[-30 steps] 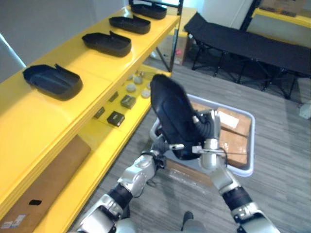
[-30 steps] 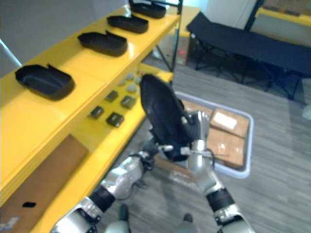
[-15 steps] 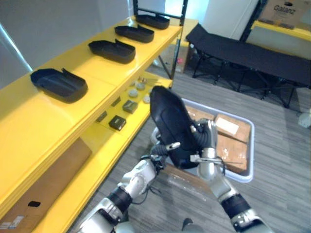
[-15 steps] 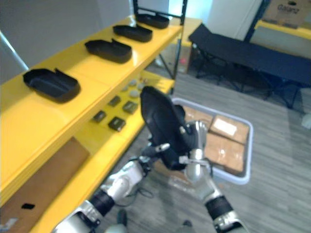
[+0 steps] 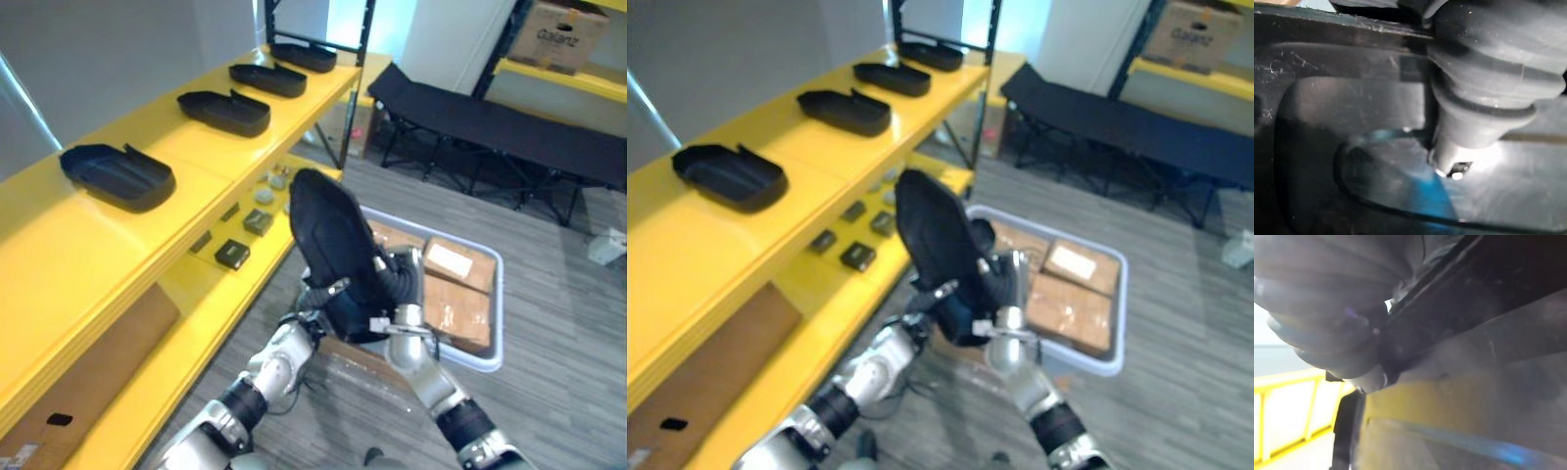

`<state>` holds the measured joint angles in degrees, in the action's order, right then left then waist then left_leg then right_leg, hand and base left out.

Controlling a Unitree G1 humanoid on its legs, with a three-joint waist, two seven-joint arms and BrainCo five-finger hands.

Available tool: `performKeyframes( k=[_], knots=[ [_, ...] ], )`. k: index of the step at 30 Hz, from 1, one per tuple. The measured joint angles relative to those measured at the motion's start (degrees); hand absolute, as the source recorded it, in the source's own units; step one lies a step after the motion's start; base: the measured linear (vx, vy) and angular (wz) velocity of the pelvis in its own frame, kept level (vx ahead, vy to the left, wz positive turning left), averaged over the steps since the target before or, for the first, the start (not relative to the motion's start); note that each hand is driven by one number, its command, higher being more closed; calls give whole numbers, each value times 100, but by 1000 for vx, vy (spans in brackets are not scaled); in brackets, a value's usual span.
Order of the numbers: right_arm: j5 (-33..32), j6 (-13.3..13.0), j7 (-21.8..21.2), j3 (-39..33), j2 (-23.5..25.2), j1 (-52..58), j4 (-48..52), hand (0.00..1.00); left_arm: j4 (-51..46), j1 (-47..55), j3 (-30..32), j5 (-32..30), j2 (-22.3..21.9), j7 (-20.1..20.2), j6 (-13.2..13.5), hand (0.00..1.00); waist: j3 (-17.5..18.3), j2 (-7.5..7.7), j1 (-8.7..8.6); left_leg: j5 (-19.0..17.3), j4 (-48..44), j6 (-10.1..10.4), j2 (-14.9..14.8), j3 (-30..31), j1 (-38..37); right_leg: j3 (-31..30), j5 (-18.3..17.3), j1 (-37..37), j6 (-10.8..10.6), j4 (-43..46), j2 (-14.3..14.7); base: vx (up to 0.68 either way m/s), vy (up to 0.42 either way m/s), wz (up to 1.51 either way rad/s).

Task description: Walk over and take plastic housings, then place them on the shelf

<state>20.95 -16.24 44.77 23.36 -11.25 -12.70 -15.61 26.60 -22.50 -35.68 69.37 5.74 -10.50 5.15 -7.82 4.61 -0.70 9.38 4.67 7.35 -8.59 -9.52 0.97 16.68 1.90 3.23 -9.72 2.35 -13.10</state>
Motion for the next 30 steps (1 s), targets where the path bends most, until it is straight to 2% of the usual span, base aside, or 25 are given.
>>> performKeyframes(
  k=[3, 7, 10, 14, 15, 16, 18, 21, 23, 26, 30],
  knots=[
    [-124, -4, -1, 39, -17, 11, 84, 0, -2, 0, -52, -2, -9, 0, 158, 100, 0, 0, -2, -1, 0, 1, 0, -8, 0, -4, 0, -7, 0, -2, -1, 0, 0, 0],
    [-855, -187, -326, 39, -64, 109, 188, 0, -72, 10, -25, -333, -22, -89, 254, 100, 0, 0, -2, -10, 0, -7, 5, -17, 0, -5, -2, -11, 0, -10, -6, 0, 0, 0],
    [-1175, -346, -553, 24, -144, 275, 371, 0, -422, 156, 145, -906, -22, -331, 254, 100, 0, 0, -3, -17, 0, -9, 10, -23, 0, -5, -1, -10, -1, -16, -12, 0, 0, 0],
    [-1580, -499, -1025, -86, -228, 627, 1494, 0, -1586, 518, 577, -2015, -23, -643, 240, 100, 0, -3, -2, -22, 2, 0, 10, -47, -91, -5, -1, 21, 7, 13, -6, 0, 0, -2],
    [-1580, -663, -1138, -215, -251, 652, 1733, 0, -1940, 517, 761, -2569, -35, -722, 230, 100, 0, -3, -6, -25, 3, 4, 8, -46, -121, -4, -4, 52, 10, 15, -4, 0, 0, 0],
    [-1577, -732, -1165, -291, -249, 661, 1855, 0, -2120, 512, 884, -2780, -60, -741, 233, 100, 1, -4, -8, -26, 3, 5, 8, -49, -128, -4, -5, 56, 13, 14, -4, 0, 0, 0],
    [-1578, -1021, -1392, -481, -308, 694, 2357, 0, -2439, 374, 1566, -3414, -313, -1025, 325, 100, 20, -18, -15, -29, 28, 6, 3, -81, -203, -40, -12, 95, 23, 11, 0, -43, -5, -8],
    [-1671, -1294, -1679, -714, -316, 670, 3001, 0, -2383, 243, 2050, -3874, -383, -1246, 401, 100, 90, -86, -16, -29, 34, 7, -4, -175, -243, -116, -12, 87, 56, -17, 4, -51, -1, -14],
    [-2244, -1505, -1901, -1379, -318, 527, 3430, 0, -2156, 244, 2321, -4396, -356, -1472, 423, 100, 148, -139, -23, -33, 39, 2, -6, -214, -289, -157, -4, 97, 61, -47, 2, -67, 3, -11],
    [-3291, -1617, -2219, -2111, -313, 466, 3680, 0, -1930, 301, 2475, -5059, -313, -1832, 424, 100, 221, -166, -64, -33, 42, 2, -16, -226, -286, -158, -1, 99, 64, -112, 15, -47, -3, -4],
    [-4823, -1736, -3107, -2755, -146, 841, 3760, 0, -1767, 489, 3012, -5695, -278, -2320, 495, 100, 267, -197, -228, -32, 43, 3, -24, -265, -291, -188, 11, 89, 76, -130, 21, -15, -1, -5]
  ],
)
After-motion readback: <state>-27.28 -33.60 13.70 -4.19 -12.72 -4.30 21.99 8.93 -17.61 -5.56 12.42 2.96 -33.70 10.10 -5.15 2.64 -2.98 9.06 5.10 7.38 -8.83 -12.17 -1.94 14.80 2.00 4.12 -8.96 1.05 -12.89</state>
